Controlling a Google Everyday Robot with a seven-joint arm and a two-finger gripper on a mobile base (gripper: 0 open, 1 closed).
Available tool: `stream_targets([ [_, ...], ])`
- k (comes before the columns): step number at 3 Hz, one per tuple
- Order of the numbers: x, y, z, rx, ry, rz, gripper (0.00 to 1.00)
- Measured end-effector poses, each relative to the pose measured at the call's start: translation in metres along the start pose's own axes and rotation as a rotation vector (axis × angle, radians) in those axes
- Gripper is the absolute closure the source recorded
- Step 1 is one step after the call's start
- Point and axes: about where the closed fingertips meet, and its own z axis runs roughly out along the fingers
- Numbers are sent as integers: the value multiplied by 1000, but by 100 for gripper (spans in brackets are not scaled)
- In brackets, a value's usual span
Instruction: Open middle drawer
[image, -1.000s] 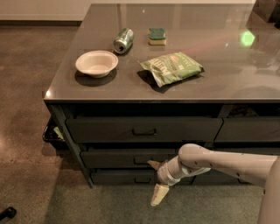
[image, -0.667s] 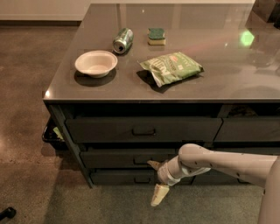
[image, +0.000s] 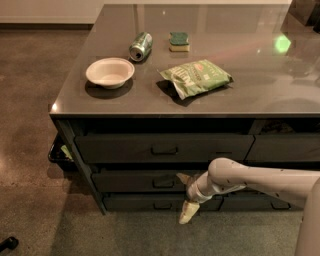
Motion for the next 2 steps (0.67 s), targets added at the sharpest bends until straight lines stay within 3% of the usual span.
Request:
stream_targets([
  [1, 21, -9, -11, 32, 58, 26, 0],
  [2, 40, -11, -8, 25, 86, 56, 0],
])
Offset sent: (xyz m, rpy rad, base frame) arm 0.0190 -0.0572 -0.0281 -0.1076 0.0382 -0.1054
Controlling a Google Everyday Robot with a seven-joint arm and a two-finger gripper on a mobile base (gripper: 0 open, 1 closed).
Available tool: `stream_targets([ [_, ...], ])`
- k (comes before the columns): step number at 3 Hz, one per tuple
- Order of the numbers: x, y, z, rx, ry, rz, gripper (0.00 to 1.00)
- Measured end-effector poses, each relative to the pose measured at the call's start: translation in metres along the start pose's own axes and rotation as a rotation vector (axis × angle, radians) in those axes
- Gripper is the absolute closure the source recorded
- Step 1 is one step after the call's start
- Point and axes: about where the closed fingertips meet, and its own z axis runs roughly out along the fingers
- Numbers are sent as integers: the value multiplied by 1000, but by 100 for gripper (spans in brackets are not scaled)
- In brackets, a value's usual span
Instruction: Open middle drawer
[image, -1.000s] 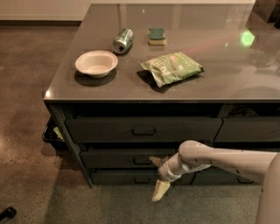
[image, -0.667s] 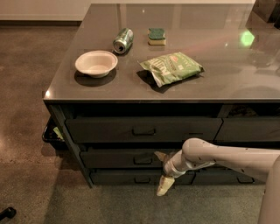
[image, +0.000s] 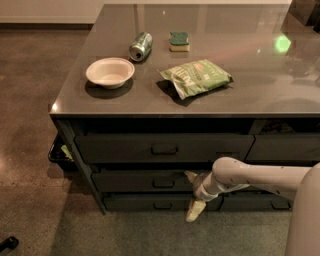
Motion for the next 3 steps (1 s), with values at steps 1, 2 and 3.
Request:
stream_targets([
  [1, 1, -2, 1, 4, 2, -2, 0],
  [2, -2, -7, 2, 13, 9, -26, 0],
  [3, -7, -17, 8, 61, 18, -87, 0],
])
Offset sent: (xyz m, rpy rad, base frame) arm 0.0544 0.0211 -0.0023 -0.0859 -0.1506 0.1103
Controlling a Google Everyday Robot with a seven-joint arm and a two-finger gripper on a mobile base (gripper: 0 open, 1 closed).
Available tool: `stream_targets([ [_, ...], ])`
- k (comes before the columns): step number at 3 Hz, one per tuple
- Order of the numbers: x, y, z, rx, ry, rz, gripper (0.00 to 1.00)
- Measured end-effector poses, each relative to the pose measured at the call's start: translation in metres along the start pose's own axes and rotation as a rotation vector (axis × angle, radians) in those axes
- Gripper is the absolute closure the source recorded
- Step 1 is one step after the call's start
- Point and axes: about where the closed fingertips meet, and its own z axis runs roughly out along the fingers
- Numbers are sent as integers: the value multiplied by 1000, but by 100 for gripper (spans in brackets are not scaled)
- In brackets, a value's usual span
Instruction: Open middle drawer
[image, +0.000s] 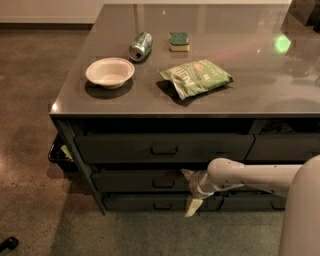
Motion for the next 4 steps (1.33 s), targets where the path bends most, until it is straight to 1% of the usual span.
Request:
stream_targets([
  [1, -5, -8, 10, 49, 9, -58, 0],
  [2, -5, -9, 10, 49, 9, -58, 0],
  [3, -3, -18, 11, 61, 15, -65, 0],
  [4, 4, -35, 19, 39, 35, -65, 0],
])
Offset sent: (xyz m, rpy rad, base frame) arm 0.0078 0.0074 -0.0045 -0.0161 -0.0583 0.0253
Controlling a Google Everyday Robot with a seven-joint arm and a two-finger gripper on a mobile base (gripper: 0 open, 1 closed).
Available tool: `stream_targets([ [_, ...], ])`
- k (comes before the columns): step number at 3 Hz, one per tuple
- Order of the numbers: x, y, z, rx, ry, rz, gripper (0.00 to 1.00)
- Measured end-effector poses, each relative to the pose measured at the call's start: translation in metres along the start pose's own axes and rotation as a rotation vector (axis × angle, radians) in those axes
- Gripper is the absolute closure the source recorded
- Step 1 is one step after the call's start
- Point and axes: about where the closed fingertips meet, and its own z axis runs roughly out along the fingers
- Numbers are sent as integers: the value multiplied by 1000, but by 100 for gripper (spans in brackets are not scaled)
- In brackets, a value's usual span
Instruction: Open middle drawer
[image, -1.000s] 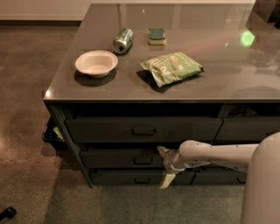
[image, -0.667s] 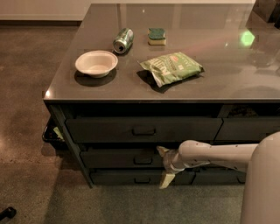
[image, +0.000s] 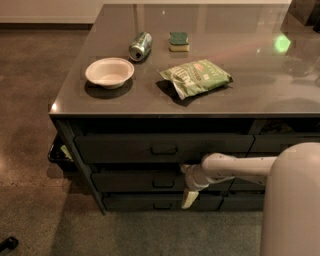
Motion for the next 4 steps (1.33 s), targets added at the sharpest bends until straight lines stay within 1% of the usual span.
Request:
stream_targets([
  [1, 8, 4, 12, -73, -1, 27, 0],
  [2, 10, 12, 14, -131, -7, 46, 0],
  [4, 7, 22, 12, -182, -16, 53, 0],
])
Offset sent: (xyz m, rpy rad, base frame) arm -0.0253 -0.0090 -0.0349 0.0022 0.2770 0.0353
